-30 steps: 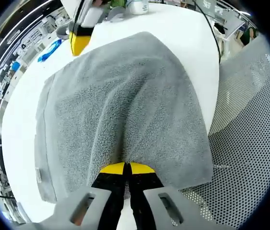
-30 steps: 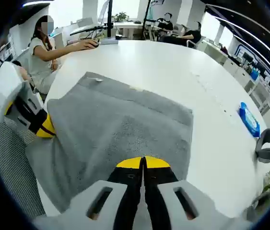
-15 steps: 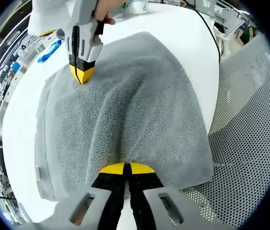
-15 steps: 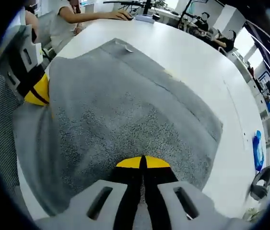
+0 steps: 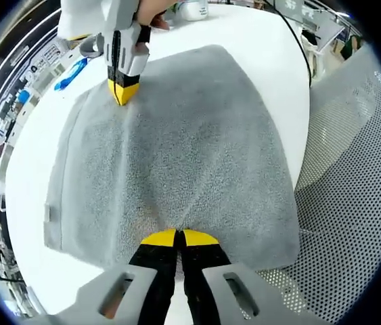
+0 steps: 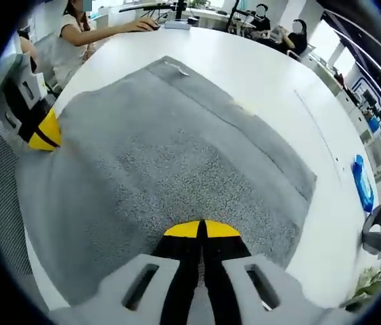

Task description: Fold the towel on the table until its edges align and the towel forms a compact rectangular stack.

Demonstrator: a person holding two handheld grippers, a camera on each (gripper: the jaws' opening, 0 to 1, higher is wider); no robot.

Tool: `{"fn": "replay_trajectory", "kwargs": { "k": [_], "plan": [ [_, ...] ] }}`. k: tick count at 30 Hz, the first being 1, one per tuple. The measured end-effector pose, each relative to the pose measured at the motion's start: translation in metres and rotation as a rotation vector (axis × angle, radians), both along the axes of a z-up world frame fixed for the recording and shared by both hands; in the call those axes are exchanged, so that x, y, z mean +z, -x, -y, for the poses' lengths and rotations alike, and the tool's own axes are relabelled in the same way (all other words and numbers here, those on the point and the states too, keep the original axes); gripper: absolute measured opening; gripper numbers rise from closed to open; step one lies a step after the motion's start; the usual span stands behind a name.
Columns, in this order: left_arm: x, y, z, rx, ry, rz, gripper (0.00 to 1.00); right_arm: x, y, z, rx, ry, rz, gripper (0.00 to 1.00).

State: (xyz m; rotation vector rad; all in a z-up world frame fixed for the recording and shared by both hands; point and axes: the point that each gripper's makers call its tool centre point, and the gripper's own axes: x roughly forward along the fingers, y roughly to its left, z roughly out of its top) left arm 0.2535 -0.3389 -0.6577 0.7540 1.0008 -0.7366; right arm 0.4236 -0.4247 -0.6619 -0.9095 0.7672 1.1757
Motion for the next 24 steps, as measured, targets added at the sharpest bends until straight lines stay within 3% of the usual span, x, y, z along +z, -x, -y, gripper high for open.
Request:
{"fn": "replay_trajectory", "kwargs": {
  "k": [4, 15, 24],
  "plan": [
    [0.0, 0.0, 0.0, 0.007, 0.011, -0.002, 0.02, 0.001, 0.0, 0.0, -0.001, -0.012, 0.012, 0.0],
    [0.0, -0.002, -0.004, 0.143, 0.135, -0.041, 0.02, 0.001, 0.001, 0.005, -0.017, 0.012, 0.019, 0.0],
    [-0.001, -0.003, -0.003, 0.174, 0.188, -0.049, 0.02, 0.001, 0.004, 0.015, -0.049, -0.013, 0.001, 0.0]
  ]
}}
